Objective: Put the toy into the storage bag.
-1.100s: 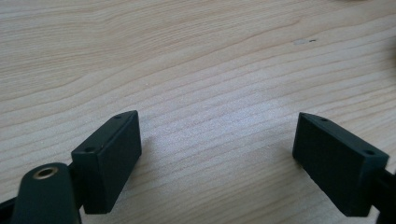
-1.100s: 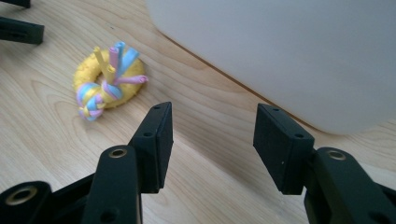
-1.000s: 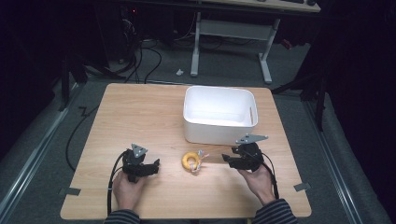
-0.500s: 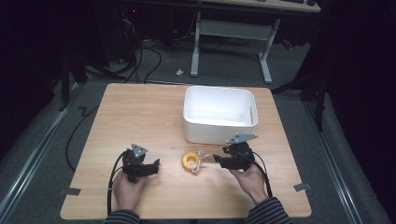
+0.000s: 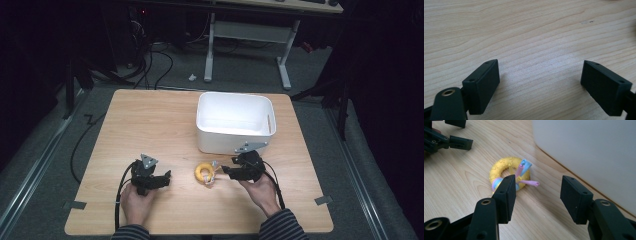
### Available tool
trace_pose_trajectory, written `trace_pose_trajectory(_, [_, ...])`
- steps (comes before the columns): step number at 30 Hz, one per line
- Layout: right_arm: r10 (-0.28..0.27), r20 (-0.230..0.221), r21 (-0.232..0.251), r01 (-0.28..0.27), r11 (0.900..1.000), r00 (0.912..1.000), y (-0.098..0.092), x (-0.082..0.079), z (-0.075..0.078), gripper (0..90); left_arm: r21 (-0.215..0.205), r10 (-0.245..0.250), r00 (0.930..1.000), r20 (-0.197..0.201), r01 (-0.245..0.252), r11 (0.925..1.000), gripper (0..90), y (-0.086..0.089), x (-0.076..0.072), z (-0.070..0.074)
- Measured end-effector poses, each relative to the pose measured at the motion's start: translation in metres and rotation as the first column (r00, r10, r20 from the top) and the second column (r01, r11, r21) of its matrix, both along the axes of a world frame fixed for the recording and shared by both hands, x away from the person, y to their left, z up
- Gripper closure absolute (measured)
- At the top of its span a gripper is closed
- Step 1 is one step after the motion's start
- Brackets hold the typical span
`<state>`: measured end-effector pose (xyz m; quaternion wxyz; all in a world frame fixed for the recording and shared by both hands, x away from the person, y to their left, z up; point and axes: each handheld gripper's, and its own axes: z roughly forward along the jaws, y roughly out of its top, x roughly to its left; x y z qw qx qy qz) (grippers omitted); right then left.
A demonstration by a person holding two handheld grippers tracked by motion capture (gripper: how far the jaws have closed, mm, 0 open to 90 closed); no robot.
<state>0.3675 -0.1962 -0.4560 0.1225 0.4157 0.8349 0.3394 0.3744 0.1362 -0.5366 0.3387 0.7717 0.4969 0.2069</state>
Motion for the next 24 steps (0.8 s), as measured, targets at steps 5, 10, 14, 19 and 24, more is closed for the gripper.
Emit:
trace_pose_trajectory(5, [0.012, 0.003, 0.015, -0.012, 1.000, 0.9999, 0.009, 0.003, 0.001, 46.5, 0.000, -0.001, 1.0000, -0.001, 0.001, 1.0000, 15.7, 0.000, 0.000, 0.000])
trace_pose_trajectory(10, [0.025, 0.010, 0.022, -0.025, 0.999, 0.9996, 0.016, 0.005, 0.002, 46.4, 0.001, -0.001, 1.0000, -0.001, 0.001, 1.0000, 15.7, 0.000, 0.000, 0.000])
trace_pose_trajectory(14, [0.038, -0.003, 0.013, -0.037, 0.999, 0.9993, 0.025, 0.009, 0.001, 46.2, 0.001, -0.001, 1.0000, -0.001, 0.001, 1.0000, 15.7, 0.000, 0.000, 0.000])
trace_pose_trajectory(19, [0.040, -0.016, -0.006, -0.040, 0.999, 0.9991, 0.033, 0.014, -0.004, 45.7, 0.001, -0.001, 1.0000, -0.001, 0.001, 1.0000, 15.7, 0.000, 0.000, 0.000])
trace_pose_trajectory(24, [0.034, -0.030, -0.019, -0.034, 0.999, 0.9990, 0.037, 0.020, -0.011, 45.3, 0.001, -0.001, 1.0000, -0.001, 0.001, 1.0000, 15.7, 0.000, 0.000, 0.000])
